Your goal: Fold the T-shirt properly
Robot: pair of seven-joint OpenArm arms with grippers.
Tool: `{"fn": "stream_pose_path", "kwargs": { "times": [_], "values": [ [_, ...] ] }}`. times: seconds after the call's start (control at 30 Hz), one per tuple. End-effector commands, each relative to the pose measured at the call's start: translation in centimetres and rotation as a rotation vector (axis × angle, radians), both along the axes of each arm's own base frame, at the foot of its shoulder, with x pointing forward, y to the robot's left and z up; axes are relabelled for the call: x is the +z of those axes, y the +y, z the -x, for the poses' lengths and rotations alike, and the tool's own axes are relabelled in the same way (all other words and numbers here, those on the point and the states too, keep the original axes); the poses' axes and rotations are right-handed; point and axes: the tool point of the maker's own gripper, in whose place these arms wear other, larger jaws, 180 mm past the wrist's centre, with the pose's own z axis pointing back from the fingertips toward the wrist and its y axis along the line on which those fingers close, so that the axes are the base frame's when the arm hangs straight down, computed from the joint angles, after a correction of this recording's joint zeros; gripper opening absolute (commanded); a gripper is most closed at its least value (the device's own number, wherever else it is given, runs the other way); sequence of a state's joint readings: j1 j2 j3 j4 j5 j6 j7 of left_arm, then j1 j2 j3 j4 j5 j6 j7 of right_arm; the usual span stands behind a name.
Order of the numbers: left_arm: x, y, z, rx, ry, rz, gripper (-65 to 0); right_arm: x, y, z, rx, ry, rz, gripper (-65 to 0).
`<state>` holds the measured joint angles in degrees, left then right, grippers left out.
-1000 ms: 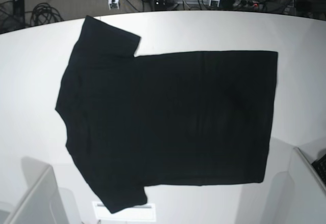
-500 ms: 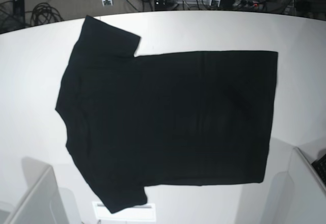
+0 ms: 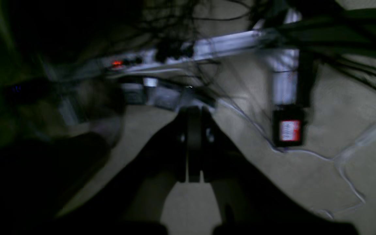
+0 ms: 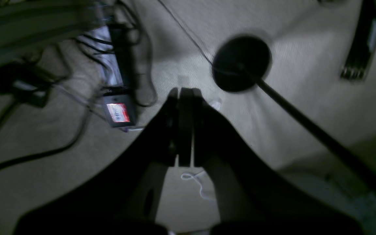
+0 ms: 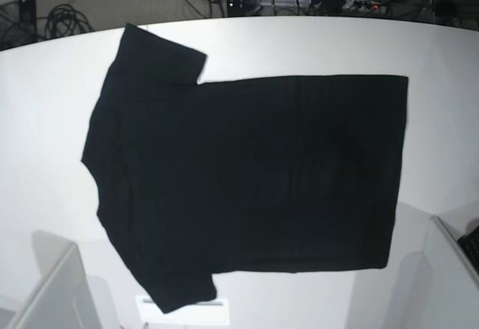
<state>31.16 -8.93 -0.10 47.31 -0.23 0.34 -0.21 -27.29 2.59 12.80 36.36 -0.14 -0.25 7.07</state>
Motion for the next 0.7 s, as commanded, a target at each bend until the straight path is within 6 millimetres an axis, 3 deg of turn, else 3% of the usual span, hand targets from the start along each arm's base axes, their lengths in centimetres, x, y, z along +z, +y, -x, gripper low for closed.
{"fn": "stream_pose_path", "kwargs": {
  "times": [0.0,0.13,0.3,0.47,0.67],
  "values": [
    [0.6,0.0,1.3,-0.008,0.005,0.002,-65.0,0.7,-0.8,0.0,-0.013,-0.029,0.019,-65.0],
    [3.1,0.5,1.5,-0.036,-0.085,0.011,-65.0,3.1,-3.0,-0.2,-0.042,-0.082,0.075,-65.0],
    [6.4,2.5,1.8,0.047,-0.203,0.035,-65.0,7.1,-4.8,-1.3,-0.120,-0.136,0.139,-65.0],
    [10.0,3.6,1.2,0.063,-0.302,0.062,-65.0,11.4,-6.4,-4.1,-0.177,-0.222,0.199,-65.0],
    [15.0,2.9,-0.6,0.020,-0.450,0.095,-65.0,16.2,-7.5,-9.7,-0.180,-0.376,0.247,-65.0]
  ]
}}
